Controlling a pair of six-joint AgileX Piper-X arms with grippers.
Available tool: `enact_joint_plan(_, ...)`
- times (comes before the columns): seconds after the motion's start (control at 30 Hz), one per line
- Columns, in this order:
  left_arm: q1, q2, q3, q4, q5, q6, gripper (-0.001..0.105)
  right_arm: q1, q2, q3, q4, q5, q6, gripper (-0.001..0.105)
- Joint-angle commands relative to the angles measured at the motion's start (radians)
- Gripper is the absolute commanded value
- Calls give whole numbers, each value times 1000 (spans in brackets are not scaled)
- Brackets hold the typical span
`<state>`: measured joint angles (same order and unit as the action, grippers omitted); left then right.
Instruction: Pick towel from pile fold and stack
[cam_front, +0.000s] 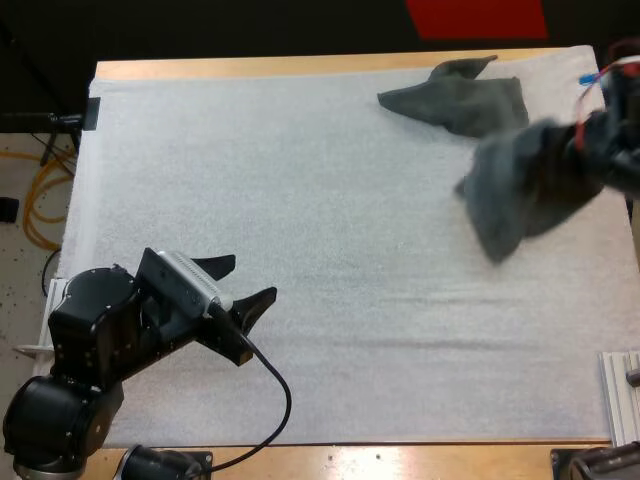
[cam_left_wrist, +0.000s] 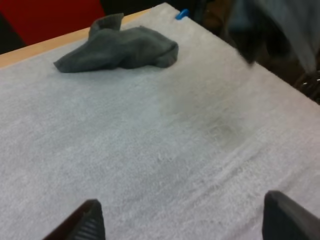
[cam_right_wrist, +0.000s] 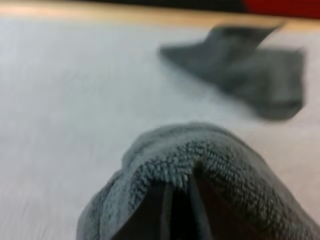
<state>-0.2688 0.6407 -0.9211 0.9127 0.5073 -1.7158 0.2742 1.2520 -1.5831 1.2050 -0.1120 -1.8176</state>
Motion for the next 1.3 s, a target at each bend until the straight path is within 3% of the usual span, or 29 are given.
enact_joint_plan(0.0, -4, 0, -7, 5, 39, -3, 64, 51, 1, -3, 50, -13, 8, 0)
enact_joint_plan(0.23, -4, 0, -7, 65, 54, 0, 64, 215, 38, 133, 6, -13, 54, 0)
enact_joint_plan(0.4, -4, 0, -7, 79, 54, 0, 64, 269, 165, 225, -205, -13, 149, 0)
enact_joint_plan(0.57, -4, 0, -7, 79, 54, 0, 64, 279, 304, 214, -372, -75, 185, 4)
enact_joint_plan(0.63, -4, 0, -7, 80, 54, 0, 64, 279, 346, 201, -417, -80, 202, 17)
enact_joint_plan(0.7, -4, 0, -7, 80, 54, 0, 64, 279, 391, 175, -446, -83, 222, 48)
enact_joint_plan(0.73, -4, 0, -7, 80, 54, 0, 64, 279, 399, 167, -448, -86, 221, 55)
enact_joint_plan(0.8, -4, 0, -7, 80, 54, 0, 64, 279, 411, 137, -441, -87, 206, 84)
enact_joint_plan(0.87, -4, 0, -7, 80, 54, 0, 64, 279, 407, 115, -414, -87, 173, 92)
enact_joint_plan(1.0, -4, 0, -7, 88, 54, 0, 64, 279, 366, 70, -290, -27, 143, 86)
enact_joint_plan(1.17, -4, 0, -7, 130, 54, 24, 64, 279, 273, 69, -158, -24, 112, 72)
enact_joint_plan(1.27, -4, 0, -7, 138, 54, 24, 64, 279, 211, 76, -92, -21, 112, 70)
